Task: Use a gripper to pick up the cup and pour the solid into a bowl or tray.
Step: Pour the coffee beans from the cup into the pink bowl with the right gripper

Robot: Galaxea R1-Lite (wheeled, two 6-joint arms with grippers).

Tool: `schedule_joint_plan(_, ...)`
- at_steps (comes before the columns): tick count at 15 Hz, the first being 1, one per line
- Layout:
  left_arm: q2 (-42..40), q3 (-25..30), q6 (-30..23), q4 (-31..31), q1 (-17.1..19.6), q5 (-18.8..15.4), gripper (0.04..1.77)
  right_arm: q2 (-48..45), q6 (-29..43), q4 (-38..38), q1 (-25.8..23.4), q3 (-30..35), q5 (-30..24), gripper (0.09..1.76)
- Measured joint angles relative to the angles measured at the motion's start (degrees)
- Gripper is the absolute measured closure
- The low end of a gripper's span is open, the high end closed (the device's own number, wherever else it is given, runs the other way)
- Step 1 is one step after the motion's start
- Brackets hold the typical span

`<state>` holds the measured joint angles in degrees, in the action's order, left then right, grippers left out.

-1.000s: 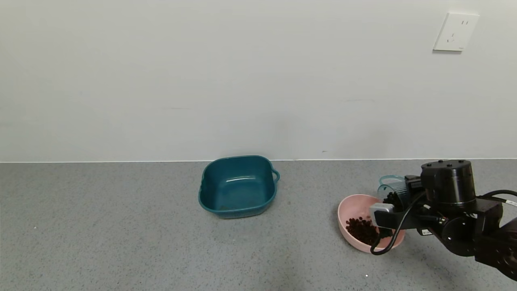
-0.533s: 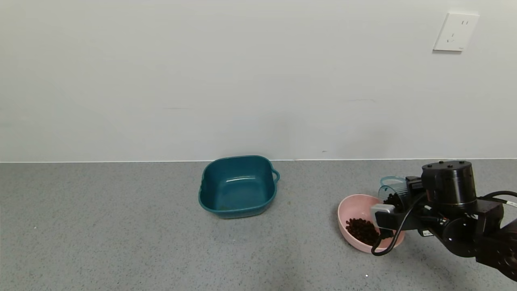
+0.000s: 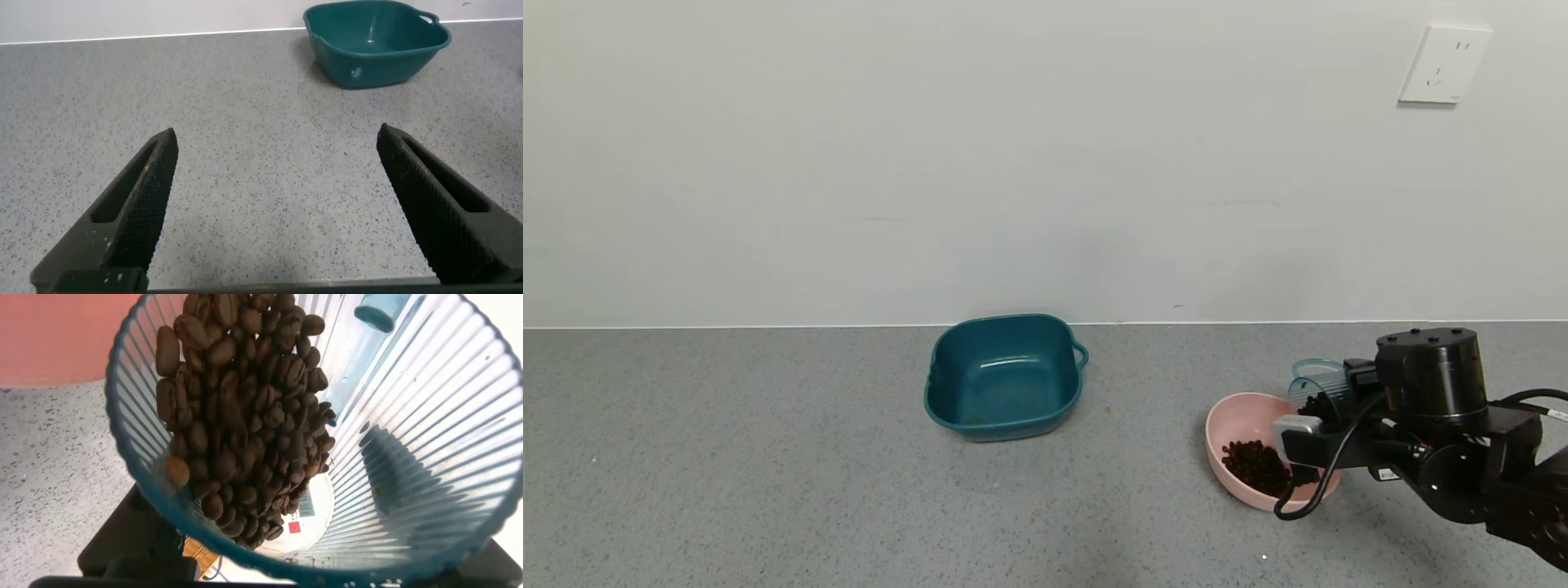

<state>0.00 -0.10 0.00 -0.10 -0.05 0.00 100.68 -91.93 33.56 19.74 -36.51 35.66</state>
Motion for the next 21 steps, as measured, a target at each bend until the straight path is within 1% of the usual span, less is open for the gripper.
schedule_joint_plan(14,0.0,0.0,0.0,0.0,0.0,0.0,0.06,-0.3,0.3,0.6,-0.5,0.8,-0.4,0.50)
schedule_joint_plan(17,0.0,0.0,0.0,0.0,0.0,0.0,0.06,-0.5,3.0,5.1,-0.5,2.0,-0.9,0.50)
schedule_joint_plan(21,0.0,0.0,0.0,0.0,0.0,0.0,0.06,-0.7,9.0,6.5,-0.6,3.4,-1.0,0.50)
